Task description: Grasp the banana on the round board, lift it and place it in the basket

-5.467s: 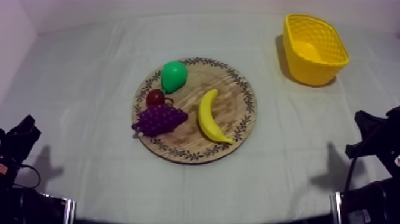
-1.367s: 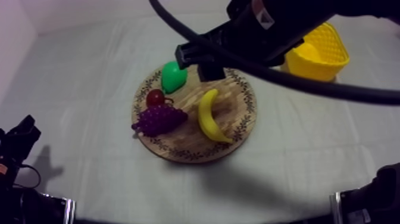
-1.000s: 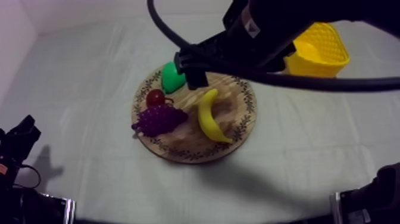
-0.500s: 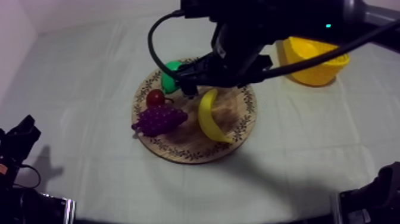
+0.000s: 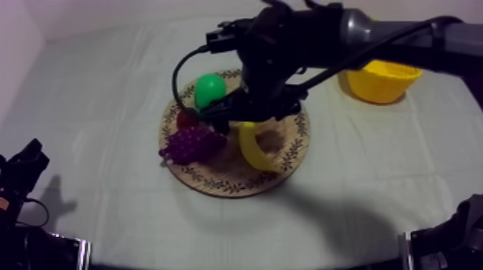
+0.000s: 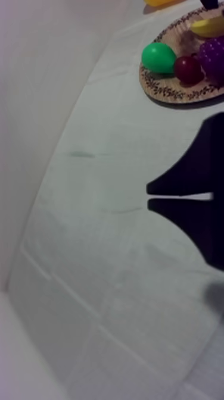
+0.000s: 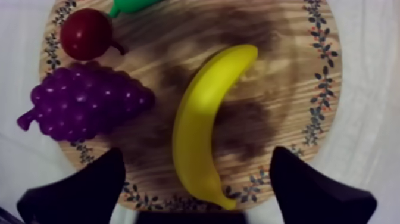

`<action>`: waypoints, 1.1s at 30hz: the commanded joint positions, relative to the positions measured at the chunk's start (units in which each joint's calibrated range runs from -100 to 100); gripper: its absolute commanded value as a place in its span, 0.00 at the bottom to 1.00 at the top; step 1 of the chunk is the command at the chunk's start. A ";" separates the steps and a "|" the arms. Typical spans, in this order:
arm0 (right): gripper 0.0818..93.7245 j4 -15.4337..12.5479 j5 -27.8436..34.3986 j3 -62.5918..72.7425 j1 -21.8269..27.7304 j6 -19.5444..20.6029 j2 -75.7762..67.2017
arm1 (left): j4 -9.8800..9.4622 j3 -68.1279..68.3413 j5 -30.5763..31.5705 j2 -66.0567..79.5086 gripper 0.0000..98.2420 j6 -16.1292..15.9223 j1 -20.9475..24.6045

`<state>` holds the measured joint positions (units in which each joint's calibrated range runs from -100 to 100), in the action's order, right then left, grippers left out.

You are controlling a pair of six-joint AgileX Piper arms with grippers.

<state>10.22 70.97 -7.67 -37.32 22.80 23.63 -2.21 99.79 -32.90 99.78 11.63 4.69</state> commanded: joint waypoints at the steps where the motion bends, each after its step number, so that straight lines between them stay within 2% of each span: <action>1: 0.73 -0.23 -0.15 0.59 0.12 -0.06 1.66 | 0.03 -0.01 0.00 0.05 0.00 0.02 -0.02; 10: 0.69 -0.30 -2.32 3.58 0.97 -0.27 7.87 | 0.03 -0.01 0.00 0.05 0.00 0.00 -0.02; 25: 0.55 0.02 -3.33 9.03 2.36 -1.39 16.94 | 0.03 -0.01 0.00 0.05 0.00 0.02 -0.02; 33: 0.28 0.54 -3.46 10.67 2.63 -1.58 19.02 | 0.03 -0.01 0.00 0.05 0.00 0.01 -0.02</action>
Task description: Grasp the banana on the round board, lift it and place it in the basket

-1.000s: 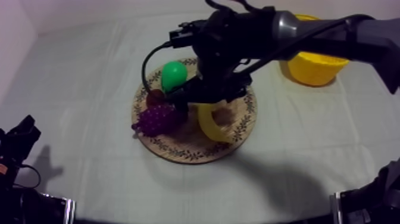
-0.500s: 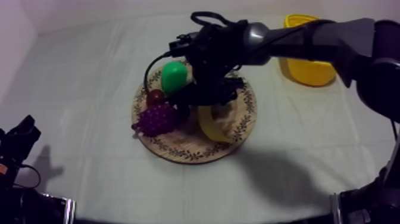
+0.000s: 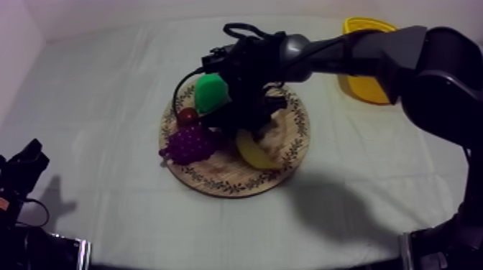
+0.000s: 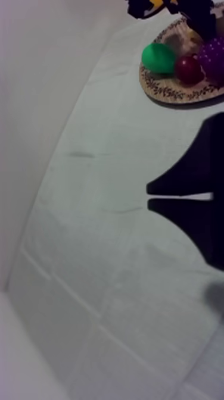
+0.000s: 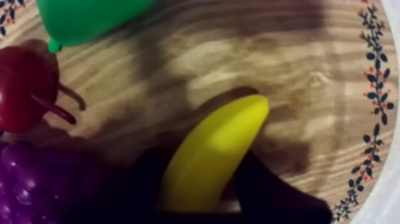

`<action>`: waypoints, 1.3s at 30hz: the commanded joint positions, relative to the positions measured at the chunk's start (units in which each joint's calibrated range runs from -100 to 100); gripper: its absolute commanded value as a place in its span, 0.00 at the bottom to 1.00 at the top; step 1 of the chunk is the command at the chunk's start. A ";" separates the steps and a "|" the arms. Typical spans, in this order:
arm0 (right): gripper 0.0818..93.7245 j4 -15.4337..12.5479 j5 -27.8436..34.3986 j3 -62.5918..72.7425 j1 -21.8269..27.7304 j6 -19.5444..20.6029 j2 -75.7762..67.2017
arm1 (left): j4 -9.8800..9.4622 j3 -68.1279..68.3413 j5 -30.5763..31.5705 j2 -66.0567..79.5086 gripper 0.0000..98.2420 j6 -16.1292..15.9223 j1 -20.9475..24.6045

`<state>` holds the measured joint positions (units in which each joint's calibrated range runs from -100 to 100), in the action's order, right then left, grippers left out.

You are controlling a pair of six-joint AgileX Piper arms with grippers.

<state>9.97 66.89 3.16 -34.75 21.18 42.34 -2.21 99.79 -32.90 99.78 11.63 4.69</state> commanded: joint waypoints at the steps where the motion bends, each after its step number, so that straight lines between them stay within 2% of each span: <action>1: 0.25 0.89 0.58 -0.11 0.06 0.07 0.37 | 0.03 -0.01 0.00 0.05 0.00 0.01 -0.02; 5: 0.16 1.67 0.46 -0.33 0.10 0.49 0.05 | 0.03 -0.01 0.00 0.05 0.00 0.00 -0.02; 10: 0.12 3.68 0.32 -2.64 0.25 2.06 -2.93 | 0.03 -0.01 0.00 0.05 0.00 0.01 -0.02; 24: 0.11 10.14 2.28 -11.79 0.85 5.90 -20.91 | 0.03 -0.01 0.00 0.05 0.00 0.00 -0.02; 39: 0.11 13.84 6.76 -9.96 5.69 4.62 -32.66 | 0.03 -0.01 0.00 0.05 0.00 -0.01 -0.02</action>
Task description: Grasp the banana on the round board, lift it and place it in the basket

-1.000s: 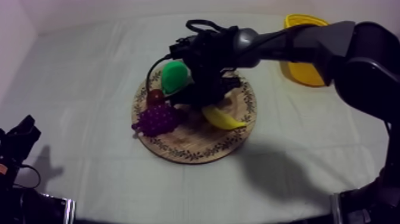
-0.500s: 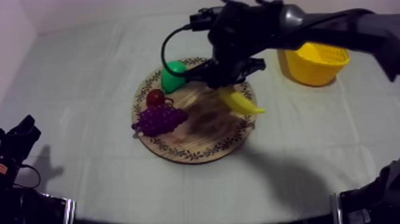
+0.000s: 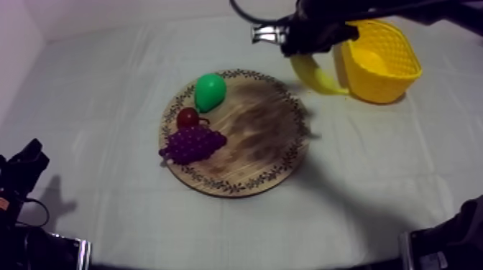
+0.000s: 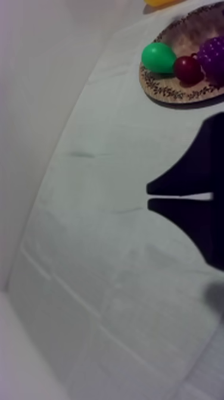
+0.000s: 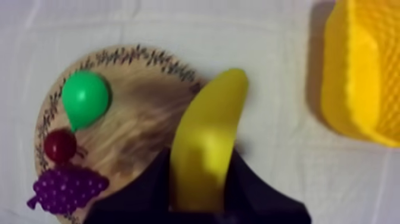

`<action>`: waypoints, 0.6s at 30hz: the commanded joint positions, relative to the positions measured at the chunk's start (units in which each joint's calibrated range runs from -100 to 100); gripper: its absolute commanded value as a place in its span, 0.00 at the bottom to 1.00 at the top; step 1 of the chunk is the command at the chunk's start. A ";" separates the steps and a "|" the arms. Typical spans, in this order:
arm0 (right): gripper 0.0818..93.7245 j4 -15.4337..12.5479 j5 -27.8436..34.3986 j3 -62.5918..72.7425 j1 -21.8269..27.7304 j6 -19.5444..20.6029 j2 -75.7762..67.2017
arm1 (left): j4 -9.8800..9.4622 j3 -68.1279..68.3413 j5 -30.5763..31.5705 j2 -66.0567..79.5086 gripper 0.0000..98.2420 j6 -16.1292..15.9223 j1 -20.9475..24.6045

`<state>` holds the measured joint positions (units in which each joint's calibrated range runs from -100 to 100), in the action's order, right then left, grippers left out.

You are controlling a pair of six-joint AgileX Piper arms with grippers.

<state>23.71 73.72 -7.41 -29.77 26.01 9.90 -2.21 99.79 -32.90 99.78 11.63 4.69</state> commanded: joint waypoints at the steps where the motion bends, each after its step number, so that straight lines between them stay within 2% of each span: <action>1: 0.11 0.23 0.02 1.26 1.39 -0.48 -0.48 | 0.03 -0.01 0.00 0.05 0.00 0.00 -0.02; 18: 0.11 1.93 -1.65 11.83 13.92 -3.77 3.81 | 0.03 -0.01 0.00 0.05 0.00 0.02 -0.02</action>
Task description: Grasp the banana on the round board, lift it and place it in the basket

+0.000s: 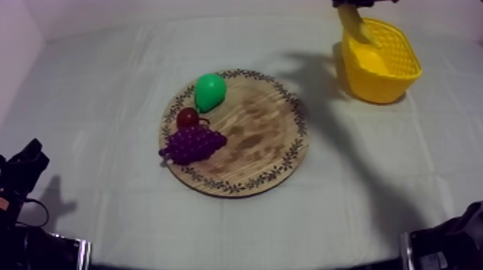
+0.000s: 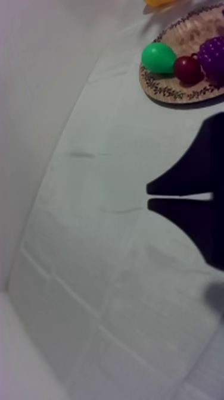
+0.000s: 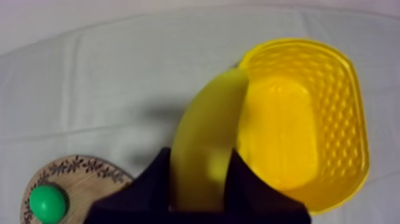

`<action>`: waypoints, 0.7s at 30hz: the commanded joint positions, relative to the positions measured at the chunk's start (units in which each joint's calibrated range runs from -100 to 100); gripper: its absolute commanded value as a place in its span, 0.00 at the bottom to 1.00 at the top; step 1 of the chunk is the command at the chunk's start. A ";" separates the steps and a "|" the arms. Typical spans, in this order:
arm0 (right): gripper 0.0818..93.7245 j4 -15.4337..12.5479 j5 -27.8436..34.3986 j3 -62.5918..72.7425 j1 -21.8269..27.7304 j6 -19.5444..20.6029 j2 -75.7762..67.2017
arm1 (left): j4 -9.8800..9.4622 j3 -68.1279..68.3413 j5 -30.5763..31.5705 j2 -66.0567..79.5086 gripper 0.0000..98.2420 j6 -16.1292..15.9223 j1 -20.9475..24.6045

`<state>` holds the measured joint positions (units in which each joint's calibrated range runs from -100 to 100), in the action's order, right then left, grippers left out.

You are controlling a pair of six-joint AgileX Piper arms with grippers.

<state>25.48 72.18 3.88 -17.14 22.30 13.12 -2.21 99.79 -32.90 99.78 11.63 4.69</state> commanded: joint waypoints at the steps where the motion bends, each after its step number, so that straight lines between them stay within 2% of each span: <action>1: 0.11 0.28 -0.32 1.17 1.97 -0.12 1.24 | 0.03 -0.01 0.00 0.05 0.00 0.02 -0.02; 10: 0.11 0.49 -1.77 6.05 7.89 -1.18 6.86 | 0.03 -0.01 0.00 0.05 0.00 -0.01 -0.02; 21: 0.11 1.61 -4.91 3.80 11.97 -0.71 11.70 | 0.03 -0.01 0.00 0.05 0.00 -0.01 -0.02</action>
<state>26.98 67.39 7.92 -5.40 21.52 24.54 -2.21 99.79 -32.90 99.78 11.63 4.69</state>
